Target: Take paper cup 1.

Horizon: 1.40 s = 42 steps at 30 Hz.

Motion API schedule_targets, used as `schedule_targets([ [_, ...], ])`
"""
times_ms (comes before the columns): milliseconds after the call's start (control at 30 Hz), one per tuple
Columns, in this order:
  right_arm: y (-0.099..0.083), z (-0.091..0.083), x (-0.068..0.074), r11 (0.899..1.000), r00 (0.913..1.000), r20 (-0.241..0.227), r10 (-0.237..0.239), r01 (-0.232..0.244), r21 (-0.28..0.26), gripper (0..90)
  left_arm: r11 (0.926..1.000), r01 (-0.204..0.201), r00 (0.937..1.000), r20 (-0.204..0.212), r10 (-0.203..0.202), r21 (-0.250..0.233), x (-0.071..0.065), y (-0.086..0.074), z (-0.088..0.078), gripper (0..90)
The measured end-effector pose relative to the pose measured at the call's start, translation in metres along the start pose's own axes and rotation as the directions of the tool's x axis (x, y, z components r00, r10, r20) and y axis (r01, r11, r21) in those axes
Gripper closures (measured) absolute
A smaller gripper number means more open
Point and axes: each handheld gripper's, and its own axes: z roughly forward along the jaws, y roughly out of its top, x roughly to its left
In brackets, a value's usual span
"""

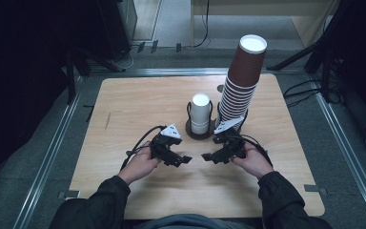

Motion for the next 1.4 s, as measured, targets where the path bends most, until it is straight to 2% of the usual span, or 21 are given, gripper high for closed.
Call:
schedule_targets([
  [33,0.000,-0.001,0.000,1.000,1.0000,0.007,-0.002,0.002,-0.003,14.7,0.9996,0.016,0.9999,0.000,-0.016,0.023,0.002,-0.001,0.000,22.2],
  [100,0.000,-0.002,-0.001,1.000,0.9997,-0.024,0.002,-0.002,0.001,14.8,0.9964,0.054,0.9984,0.014,-0.055,0.065,0.007,0.000,0.000,23.1],
  [167,0.001,-0.005,-0.003,1.000,0.9976,-0.070,-0.001,0.001,-0.002,15.3,0.9959,0.066,0.9977,0.013,-0.067,0.062,0.007,0.003,-0.003,23.2],
  [233,0.002,-0.006,-0.002,1.000,0.9980,-0.063,0.002,-0.003,-0.005,21.6,0.9957,0.083,0.9963,0.015,-0.084,0.041,0.006,0.006,-0.005,21.7],
  [267,0.003,-0.007,0.000,1.000,0.9983,-0.058,-0.010,0.009,-0.006,22.2,0.9962,0.080,0.9964,0.027,-0.081,0.034,0.004,0.006,-0.006,18.0],
  [333,0.005,-0.008,0.003,0.999,0.9980,-0.057,-0.027,0.026,-0.018,22.2,0.9982,0.043,0.9979,0.047,-0.045,0.041,0.000,0.007,-0.008,12.7],
  [433,0.005,-0.008,0.006,0.999,0.9984,-0.046,-0.034,0.033,-0.014,22.0,0.9964,0.070,0.9940,0.081,-0.074,0.048,-0.004,0.008,-0.006,12.1],
  [500,0.005,-0.008,0.006,0.999,0.9981,-0.050,-0.036,0.036,-0.016,22.0,0.9979,0.044,0.9957,0.079,-0.048,0.048,-0.006,0.009,-0.006,11.6],
  [600,0.007,-0.010,0.006,0.999,0.9988,-0.042,-0.026,0.025,-0.027,18.3,0.9978,0.042,0.9943,0.095,-0.047,0.051,-0.005,0.010,-0.008,10.5],
  [633,0.009,-0.011,0.006,1.000,0.9986,-0.052,-0.004,0.003,-0.029,17.4,0.9980,0.045,0.9939,0.099,-0.050,0.044,-0.004,0.010,-0.009,10.5],
  [667,0.010,-0.012,0.006,0.999,0.9982,-0.059,0.007,-0.009,-0.043,16.4,0.9978,0.052,0.9947,0.086,-0.056,0.042,-0.003,0.010,-0.011,11.6],
  [700,0.011,-0.013,0.007,0.998,0.9990,-0.045,0.002,-0.005,-0.056,16.8,0.9977,0.058,0.9953,0.076,-0.060,0.034,-0.002,0.010,-0.011,13.5],
  [867,0.011,-0.013,0.010,0.998,0.9981,-0.052,-0.033,0.031,-0.046,25.2,0.9976,0.061,0.9962,0.060,-0.063,0.034,0.001,0.009,-0.017,16.7],
  [900,0.011,-0.013,0.010,0.999,0.9980,-0.058,-0.023,0.020,-0.046,28.0,0.9980,0.055,0.9972,0.049,-0.057,0.032,0.001,0.009,-0.018,16.8],
  [933,0.011,-0.013,0.009,0.999,0.9983,-0.057,-0.004,0.002,-0.044,35.4,0.9981,0.052,0.9972,0.051,-0.054,0.033,0.001,0.009,-0.019,17.4],
  [1000,0.008,-0.015,0.010,0.996,0.9997,-0.014,-0.021,0.020,-0.092,43.5,0.9989,0.039,0.9980,0.049,-0.040,0.024,0.001,0.009,-0.022,22.9],
  [1067,0.007,-0.016,0.011,0.994,0.9995,0.011,-0.030,0.031,-0.109,44.5,0.9990,0.039,0.9980,0.049,-0.040,0.019,0.003,0.010,-0.024,23.3],
  [1133,0.008,-0.015,0.010,0.995,0.9997,-0.021,0.009,-0.011,-0.097,40.0,0.9989,0.047,0.9978,0.046,-0.047,0.006,0.006,0.011,-0.026,23.3],
  [1167,0.008,-0.014,0.009,0.996,0.9996,-0.023,0.017,-0.019,-0.092,41.7,0.9989,0.047,0.9973,0.056,-0.047,0.006,0.008,0.011,-0.027,23.2],
  [1333,0.008,-0.013,0.010,0.996,0.9995,-0.030,0.013,-0.016,-0.091,46.4,0.9987,0.051,0.9978,0.042,-0.051,-0.001,0.015,0.011,-0.030,23.1],
  [1400,0.008,-0.013,0.011,0.996,0.9999,-0.016,0.004,-0.005,-0.094,46.4,0.9984,0.057,0.9977,0.037,-0.057,-0.001,0.018,0.011,-0.031,23.1],
])
